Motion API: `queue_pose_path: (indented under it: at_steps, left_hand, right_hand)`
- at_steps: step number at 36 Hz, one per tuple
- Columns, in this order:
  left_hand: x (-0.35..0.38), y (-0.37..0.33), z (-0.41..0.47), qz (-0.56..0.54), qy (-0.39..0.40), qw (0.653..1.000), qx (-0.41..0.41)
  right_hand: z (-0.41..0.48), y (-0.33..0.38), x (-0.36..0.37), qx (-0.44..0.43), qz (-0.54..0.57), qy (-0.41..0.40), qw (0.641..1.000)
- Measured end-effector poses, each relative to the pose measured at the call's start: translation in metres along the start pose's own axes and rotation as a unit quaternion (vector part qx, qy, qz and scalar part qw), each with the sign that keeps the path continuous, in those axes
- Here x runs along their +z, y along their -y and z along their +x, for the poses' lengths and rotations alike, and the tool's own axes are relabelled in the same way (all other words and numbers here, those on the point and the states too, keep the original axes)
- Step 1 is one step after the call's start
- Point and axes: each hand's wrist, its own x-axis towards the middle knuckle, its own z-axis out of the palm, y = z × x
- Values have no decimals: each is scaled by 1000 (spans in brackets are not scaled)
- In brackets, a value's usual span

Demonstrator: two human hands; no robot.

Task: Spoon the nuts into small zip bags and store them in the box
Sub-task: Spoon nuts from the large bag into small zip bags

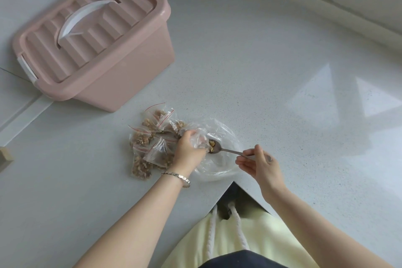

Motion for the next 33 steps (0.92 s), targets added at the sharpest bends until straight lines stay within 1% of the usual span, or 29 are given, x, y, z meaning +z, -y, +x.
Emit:
queue_pose_path:
  at_steps: [4,7,10,13,17,24,27,33]
  left_hand:
    - [-4,4,3,28,-26,999,17]
    - [-6,6,2,62,-18,998,27]
    - [-4,8,3,83,1,996,28]
    - [-1,5,2,79,20,996,21]
    - [6,-8,0,52,48,997,25]
    - [11,-23,9,95,10,993,63]
    - [13,-24,11,89,7,993,74]
    - [11,-20,12,59,19,996,68]
  right_hand:
    - [-1,0,-19,31,67,13,997]
    - [-2,2,-32,40,104,28,993]
    - [-3,7,-41,32,111,50,992]
    - [-4,15,-47,16,92,57,994]
    - [-4,30,-51,-25,55,41,997]
    - [-4,46,-46,-116,-59,11,991]
    - [-3,42,-41,-123,-77,7,989]
    - [-1,31,-31,-119,-77,-5,990]
